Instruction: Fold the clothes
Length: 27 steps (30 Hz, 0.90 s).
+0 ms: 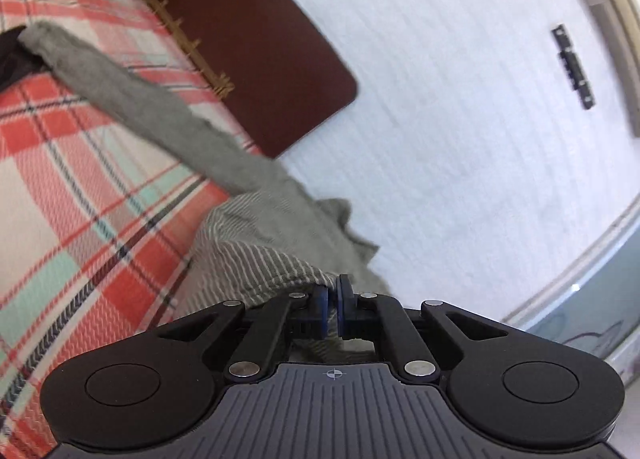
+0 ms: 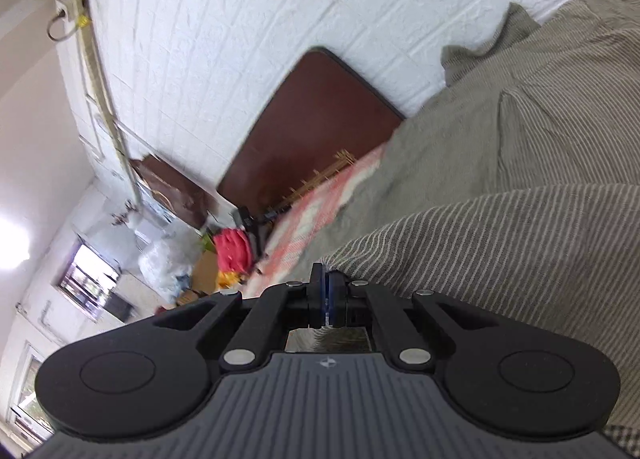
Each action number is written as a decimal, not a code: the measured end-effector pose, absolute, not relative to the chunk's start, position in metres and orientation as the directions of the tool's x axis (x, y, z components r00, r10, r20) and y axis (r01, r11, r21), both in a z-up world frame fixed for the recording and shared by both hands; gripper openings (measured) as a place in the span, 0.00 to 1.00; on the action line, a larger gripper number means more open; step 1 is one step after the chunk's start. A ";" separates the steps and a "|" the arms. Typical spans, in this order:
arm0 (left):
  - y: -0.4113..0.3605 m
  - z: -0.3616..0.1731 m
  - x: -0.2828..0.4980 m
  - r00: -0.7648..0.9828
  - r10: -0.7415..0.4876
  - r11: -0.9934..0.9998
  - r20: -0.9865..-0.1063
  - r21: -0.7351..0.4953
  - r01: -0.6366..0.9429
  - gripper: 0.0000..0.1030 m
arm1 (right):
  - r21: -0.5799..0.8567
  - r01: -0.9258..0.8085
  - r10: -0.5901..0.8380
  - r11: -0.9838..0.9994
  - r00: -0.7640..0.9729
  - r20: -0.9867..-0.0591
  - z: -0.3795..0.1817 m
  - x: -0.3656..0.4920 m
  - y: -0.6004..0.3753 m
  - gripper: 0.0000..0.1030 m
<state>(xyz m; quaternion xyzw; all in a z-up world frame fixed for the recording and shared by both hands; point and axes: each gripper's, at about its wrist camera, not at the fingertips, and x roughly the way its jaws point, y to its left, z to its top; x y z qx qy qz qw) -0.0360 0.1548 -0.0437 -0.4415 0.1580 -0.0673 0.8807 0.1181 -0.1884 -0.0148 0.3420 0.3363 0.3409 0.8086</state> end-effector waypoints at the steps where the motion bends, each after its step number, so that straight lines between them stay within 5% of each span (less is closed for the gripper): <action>1: 0.158 -0.038 -0.042 0.942 -0.270 0.591 -0.199 -0.807 -0.001 0.12 | 0.771 -0.312 0.774 0.555 0.533 -0.341 -0.016 0.118 -0.186 0.03; 6: 0.170 -0.029 -0.057 0.954 -0.245 0.573 -0.175 -0.819 -0.003 0.13 | 0.730 -0.285 0.759 0.622 0.449 -0.471 -0.038 0.116 -0.169 0.08; 11: 0.186 -0.064 -0.041 0.933 -0.141 0.594 -0.331 -0.782 -0.188 0.19 | 0.722 -0.289 0.765 0.629 0.394 -0.509 -0.054 0.102 -0.168 0.31; 16: 0.199 -0.098 -0.036 0.894 -0.135 0.577 -0.426 -0.768 -0.279 0.20 | 0.628 -0.348 0.704 0.696 0.499 -0.505 -0.041 0.061 -0.206 0.31; 22: 0.194 -0.092 -0.037 0.891 -0.134 0.646 -0.434 -0.720 -0.254 0.15 | 0.167 -0.453 0.447 0.876 0.630 -0.635 -0.030 0.016 -0.217 0.40; 27: 0.180 -0.079 -0.034 0.891 -0.138 0.712 -0.433 -0.669 -0.215 0.07 | -0.145 -0.547 0.306 0.824 0.646 -0.700 -0.047 0.007 -0.198 0.40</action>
